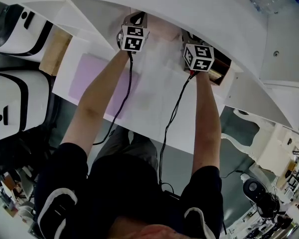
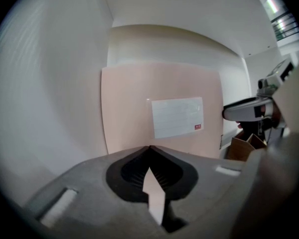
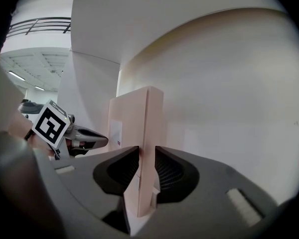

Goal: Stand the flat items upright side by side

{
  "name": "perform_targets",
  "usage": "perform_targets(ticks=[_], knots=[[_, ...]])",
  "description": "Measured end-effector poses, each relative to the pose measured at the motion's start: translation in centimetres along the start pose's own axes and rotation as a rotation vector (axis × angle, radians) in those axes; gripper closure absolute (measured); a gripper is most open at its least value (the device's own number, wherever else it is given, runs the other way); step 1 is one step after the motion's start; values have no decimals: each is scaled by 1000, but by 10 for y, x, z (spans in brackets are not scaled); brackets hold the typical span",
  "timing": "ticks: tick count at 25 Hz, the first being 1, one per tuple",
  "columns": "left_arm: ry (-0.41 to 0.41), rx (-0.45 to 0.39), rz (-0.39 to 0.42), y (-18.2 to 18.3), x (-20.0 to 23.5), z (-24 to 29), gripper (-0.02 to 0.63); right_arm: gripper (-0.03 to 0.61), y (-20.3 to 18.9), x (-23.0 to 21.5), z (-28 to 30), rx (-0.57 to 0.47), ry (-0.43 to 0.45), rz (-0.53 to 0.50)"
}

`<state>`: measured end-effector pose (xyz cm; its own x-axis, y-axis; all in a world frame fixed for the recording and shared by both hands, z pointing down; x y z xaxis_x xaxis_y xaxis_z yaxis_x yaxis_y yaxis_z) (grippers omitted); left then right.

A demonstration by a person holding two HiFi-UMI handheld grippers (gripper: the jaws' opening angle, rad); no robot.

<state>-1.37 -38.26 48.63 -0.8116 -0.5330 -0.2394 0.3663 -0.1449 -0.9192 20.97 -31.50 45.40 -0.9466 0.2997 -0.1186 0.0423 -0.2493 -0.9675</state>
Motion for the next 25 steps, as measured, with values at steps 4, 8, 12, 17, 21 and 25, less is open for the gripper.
perform_targets(ticks=[4,8,12,17,21,25], knots=[[0,-2,2,2,-1,-3,607,474,1,0,-3,-4,-3,3],[-1,-10,7,4,-1,-7,607,474,3,3,-7,-6,-5,-1],[-9,-15,1,5,-1,-14,589,472,3,7,-12,-4,-10,3],[-32,-34,-24,6,-2,-26,573,471,1,14,-22,-2,-6,5],[-64,-57,-29,8,-6,-41,557,471,0,23,-34,0,5,7],[-106,-72,-20,10,-12,-58,525,466,-1,29,-48,-1,19,34]])
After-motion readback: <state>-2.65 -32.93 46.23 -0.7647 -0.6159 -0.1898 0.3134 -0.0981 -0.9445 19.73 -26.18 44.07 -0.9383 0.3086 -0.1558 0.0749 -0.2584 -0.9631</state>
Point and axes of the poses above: the fingertips, and each gripper's own axes: z forward along the fingers, x to its left, y out of its top, the point moved 9 cm from there along -z, backward along the fingers, and after that the axes turned 9 degrees about z, right-handed, at the moved point
